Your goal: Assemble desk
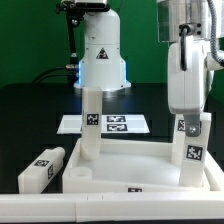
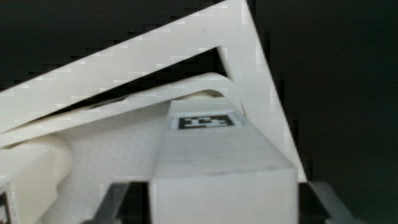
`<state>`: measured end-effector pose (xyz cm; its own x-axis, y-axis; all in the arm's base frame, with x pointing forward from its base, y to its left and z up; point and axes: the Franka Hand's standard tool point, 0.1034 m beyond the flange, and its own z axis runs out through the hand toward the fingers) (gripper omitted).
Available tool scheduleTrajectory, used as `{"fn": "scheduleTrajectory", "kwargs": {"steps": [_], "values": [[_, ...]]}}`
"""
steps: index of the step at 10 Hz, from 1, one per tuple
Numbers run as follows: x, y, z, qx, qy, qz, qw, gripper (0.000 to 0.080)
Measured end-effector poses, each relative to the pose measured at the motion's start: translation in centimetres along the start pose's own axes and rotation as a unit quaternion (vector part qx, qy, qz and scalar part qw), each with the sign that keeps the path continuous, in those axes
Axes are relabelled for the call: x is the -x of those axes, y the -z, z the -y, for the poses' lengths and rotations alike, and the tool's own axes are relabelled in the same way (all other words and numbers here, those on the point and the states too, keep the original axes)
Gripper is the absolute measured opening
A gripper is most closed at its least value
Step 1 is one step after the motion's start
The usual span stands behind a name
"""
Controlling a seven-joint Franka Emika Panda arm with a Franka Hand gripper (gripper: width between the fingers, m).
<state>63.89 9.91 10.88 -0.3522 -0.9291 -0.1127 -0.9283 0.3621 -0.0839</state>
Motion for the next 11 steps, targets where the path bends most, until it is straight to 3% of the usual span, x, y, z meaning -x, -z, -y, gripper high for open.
{"fn": "scheduleTrajectory", "kwargs": {"steps": [1, 2, 3, 5, 9, 10, 11], "values": [[0.0, 0.0, 0.0, 0.0, 0.001, 0.0, 1.0, 0.0404], [0.0, 0.4, 0.1, -0.002, 0.028, 0.001, 1.0, 0.054], [-0.2, 2.1, 0.3, -0.008, 0.068, 0.009, 0.998, 0.063], [-2.0, 5.5, 1.4, -0.029, 0.119, 0.018, 0.992, 0.0644], [-2.0, 5.0, 1.3, -0.027, 0.115, 0.015, 0.993, 0.0649], [-2.4, 5.0, 1.3, -0.029, 0.162, 0.015, 0.986, 0.0649], [-3.9, 5.0, 1.6, -0.038, 0.215, 0.02, 0.976, 0.0649]]}}
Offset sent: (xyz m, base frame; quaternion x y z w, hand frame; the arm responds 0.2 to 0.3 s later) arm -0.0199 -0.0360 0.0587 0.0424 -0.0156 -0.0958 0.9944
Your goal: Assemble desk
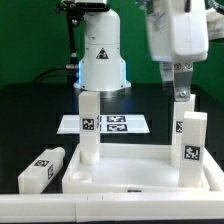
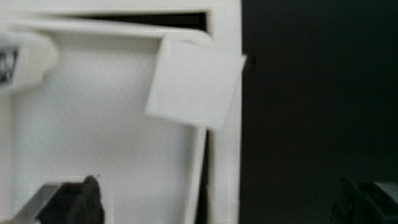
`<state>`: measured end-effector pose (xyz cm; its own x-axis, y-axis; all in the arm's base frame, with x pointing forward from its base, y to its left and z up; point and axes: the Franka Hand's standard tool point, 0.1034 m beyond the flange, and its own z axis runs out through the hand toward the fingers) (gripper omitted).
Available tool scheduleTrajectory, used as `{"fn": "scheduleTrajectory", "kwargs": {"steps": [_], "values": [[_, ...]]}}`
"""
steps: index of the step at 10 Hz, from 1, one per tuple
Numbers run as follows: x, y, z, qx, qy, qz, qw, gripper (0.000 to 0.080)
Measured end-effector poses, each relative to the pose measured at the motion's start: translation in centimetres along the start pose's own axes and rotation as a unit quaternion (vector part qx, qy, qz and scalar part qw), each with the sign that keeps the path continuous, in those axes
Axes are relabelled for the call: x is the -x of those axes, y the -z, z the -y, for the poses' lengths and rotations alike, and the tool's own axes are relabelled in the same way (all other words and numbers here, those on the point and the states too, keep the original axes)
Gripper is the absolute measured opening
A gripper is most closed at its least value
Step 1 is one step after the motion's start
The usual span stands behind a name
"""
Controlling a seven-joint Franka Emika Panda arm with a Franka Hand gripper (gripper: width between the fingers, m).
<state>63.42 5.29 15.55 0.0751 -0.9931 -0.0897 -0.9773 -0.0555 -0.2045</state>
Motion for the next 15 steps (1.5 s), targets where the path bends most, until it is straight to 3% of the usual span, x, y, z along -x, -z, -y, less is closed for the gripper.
{"fn": "scheduleTrajectory", "kwargs": {"steps": [2, 3, 7, 8, 9, 11, 12, 15], "values": [[-3.0, 0.2, -0.7, -0.006, 0.133, -0.006, 0.991, 0.0649], [-3.6, 0.2, -0.7, -0.006, 0.172, -0.009, 0.985, 0.0649], [-3.8, -0.1, -1.0, 0.001, 0.297, -0.008, 0.955, 0.0649], [-6.2, -0.7, -1.6, 0.021, 0.361, 0.005, 0.932, 0.0649], [-8.5, -0.8, -1.5, 0.029, 0.382, 0.009, 0.924, 0.0649], [-11.0, -1.2, -1.8, 0.035, 0.433, 0.006, 0.901, 0.0649], [-11.3, -1.6, -2.4, 0.03, 0.459, -0.008, 0.888, 0.0649], [-11.9, -1.8, -2.9, 0.033, 0.522, -0.004, 0.852, 0.0649]]}}
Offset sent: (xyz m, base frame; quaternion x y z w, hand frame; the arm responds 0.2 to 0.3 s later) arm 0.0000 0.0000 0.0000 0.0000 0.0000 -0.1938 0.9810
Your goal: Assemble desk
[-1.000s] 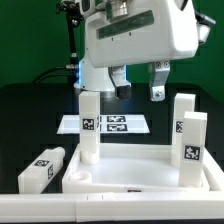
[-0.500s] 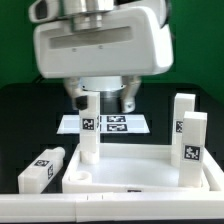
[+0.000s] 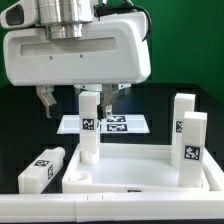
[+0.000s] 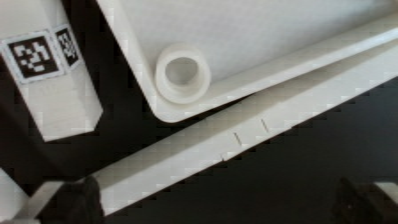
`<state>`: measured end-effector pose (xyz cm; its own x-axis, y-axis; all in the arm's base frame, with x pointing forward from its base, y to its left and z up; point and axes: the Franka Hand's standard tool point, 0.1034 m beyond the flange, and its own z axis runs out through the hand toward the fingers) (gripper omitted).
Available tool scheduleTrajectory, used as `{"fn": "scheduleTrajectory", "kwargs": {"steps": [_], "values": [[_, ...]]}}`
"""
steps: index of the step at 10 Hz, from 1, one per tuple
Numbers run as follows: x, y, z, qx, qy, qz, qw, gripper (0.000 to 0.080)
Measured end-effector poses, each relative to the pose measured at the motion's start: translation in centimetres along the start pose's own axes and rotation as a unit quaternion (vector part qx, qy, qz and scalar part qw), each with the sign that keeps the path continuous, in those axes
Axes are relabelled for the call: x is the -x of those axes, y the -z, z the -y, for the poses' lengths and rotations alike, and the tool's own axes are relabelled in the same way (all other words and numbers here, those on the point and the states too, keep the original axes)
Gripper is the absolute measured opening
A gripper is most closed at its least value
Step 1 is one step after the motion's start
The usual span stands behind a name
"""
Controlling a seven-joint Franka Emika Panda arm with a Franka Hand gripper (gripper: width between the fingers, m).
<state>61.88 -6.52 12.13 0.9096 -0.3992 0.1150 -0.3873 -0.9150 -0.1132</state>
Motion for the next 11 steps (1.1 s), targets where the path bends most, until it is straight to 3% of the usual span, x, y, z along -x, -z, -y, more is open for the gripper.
{"fn": "scheduleTrajectory", "kwargs": {"steps": [2, 4, 5, 8, 10, 11], "values": [[0.4, -2.3, -4.5, 0.005, -0.007, 0.041, 0.999, 0.0649], [0.7, -4.5, -7.3, 0.014, -0.024, 0.053, 0.998, 0.0649], [1.3, -5.6, -7.5, 0.02, -0.029, 0.034, 0.999, 0.0649], [1.6, -5.8, -7.7, 0.022, -0.028, 0.037, 0.999, 0.0649], [2.7, -8.0, -10.2, 0.032, -0.043, 0.063, 0.997, 0.0649], [3.3, -8.8, -10.7, 0.032, -0.052, 0.077, 0.995, 0.0649]]}}
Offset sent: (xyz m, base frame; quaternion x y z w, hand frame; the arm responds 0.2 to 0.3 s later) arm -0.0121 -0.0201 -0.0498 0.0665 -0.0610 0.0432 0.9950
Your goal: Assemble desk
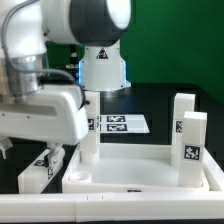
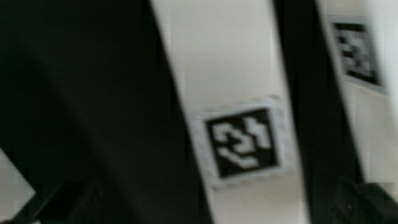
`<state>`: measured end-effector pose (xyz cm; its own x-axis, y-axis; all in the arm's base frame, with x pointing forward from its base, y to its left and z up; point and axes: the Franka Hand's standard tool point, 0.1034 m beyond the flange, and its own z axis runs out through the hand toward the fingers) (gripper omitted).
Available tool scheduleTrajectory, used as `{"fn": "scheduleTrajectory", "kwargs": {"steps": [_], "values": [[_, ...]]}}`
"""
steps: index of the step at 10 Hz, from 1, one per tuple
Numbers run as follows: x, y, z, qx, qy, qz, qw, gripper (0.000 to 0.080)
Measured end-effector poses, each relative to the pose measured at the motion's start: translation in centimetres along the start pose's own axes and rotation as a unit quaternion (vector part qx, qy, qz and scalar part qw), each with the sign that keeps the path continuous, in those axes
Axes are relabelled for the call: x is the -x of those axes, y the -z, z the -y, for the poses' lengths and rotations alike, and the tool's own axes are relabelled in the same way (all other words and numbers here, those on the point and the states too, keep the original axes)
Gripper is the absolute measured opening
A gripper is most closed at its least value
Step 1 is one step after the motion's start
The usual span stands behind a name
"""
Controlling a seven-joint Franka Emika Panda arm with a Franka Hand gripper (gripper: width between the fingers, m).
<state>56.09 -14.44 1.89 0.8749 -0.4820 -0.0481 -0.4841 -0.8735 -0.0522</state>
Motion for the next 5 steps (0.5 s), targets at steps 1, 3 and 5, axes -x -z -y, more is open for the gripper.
{"fn": "scheduleTrajectory", "kwargs": {"steps": [1, 3, 5], "values": [[0.39, -0.45, 0.24, 0.002, -0.005, 0.005, 1.0, 0.0649], [0.64, -0.72, 0.33, 0.002, -0.007, 0.004, 1.0, 0.0649], [0.62, -0.72, 0.28, 0.003, -0.007, 0.004, 1.0, 0.0515]]}}
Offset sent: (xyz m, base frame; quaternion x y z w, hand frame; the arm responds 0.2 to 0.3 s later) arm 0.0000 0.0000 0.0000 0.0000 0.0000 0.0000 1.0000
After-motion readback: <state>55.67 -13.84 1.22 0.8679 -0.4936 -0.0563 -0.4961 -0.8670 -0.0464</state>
